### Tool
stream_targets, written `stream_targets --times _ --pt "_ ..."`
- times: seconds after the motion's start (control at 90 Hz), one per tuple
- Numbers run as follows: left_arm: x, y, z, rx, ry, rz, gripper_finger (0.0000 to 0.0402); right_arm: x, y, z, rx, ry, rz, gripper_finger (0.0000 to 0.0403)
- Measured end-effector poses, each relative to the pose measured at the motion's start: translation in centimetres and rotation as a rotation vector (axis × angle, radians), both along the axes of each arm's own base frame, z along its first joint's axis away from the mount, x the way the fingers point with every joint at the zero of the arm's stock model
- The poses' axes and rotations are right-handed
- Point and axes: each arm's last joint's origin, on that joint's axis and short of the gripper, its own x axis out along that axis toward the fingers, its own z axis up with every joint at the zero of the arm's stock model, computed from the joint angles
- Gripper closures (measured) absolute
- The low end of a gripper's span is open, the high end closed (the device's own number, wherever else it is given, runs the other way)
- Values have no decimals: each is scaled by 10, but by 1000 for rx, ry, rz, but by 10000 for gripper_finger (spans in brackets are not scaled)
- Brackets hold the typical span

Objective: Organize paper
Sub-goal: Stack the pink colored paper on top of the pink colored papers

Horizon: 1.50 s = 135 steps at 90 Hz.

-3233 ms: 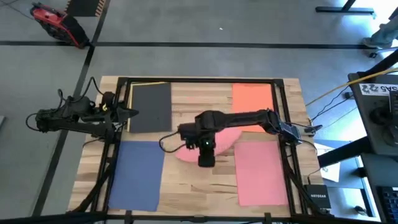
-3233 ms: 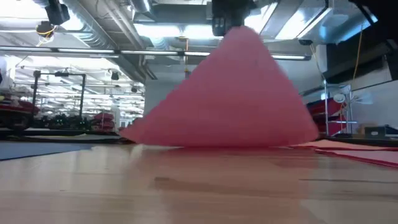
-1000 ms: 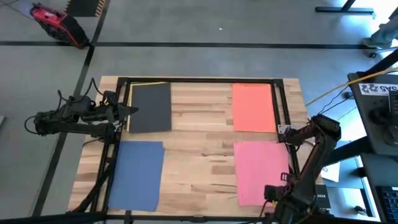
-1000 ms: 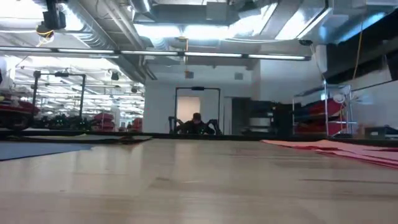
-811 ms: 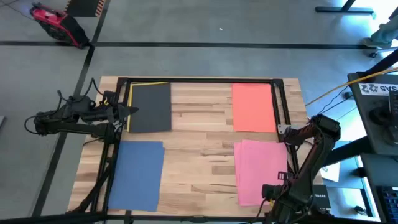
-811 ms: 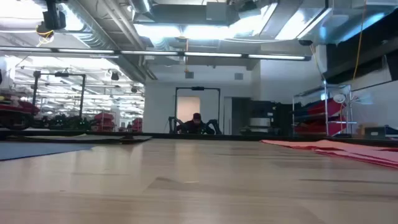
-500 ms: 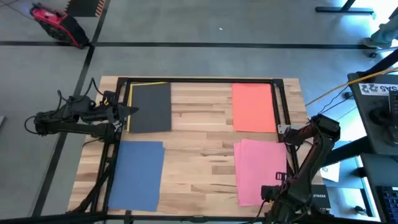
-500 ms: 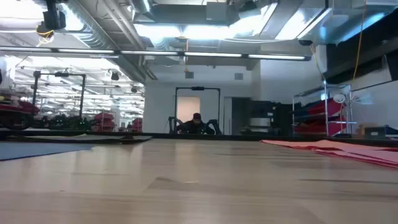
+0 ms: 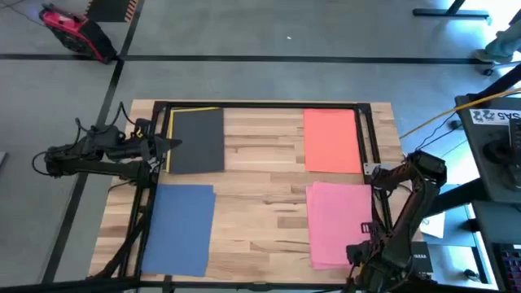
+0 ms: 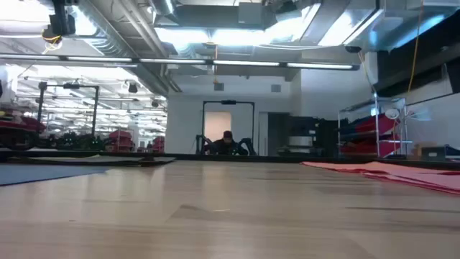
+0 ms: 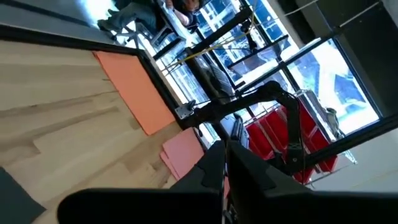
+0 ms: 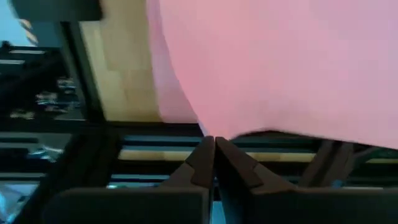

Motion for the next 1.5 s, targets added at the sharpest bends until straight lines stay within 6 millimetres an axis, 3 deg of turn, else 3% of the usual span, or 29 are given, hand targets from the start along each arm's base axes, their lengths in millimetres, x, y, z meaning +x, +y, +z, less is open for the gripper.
stream_targets --times 0.533,0.722,1.056,1.156,1.233,1.356,1.5 --pt "0 0 0 -5 2 3 402 1 6 0 58 -19 -8 403" --pt "0 0 0 -1 3 3 402 0 7 0 34 -8 -103 398" --pt "0 0 0 3 3 2 402 1 11 0 52 24 -242 304" --pt "0 0 0 23 9 1 402 3 14 0 87 31 -258 295" --pt "0 0 0 31 11 0 402 13 15 0 109 -35 -309 317" --pt "0 0 0 33 11 0 402 39 4 -1 60 -211 -464 388" --pt "0 0 0 33 12 0 402 75 -20 -1 -33 -395 -708 398"
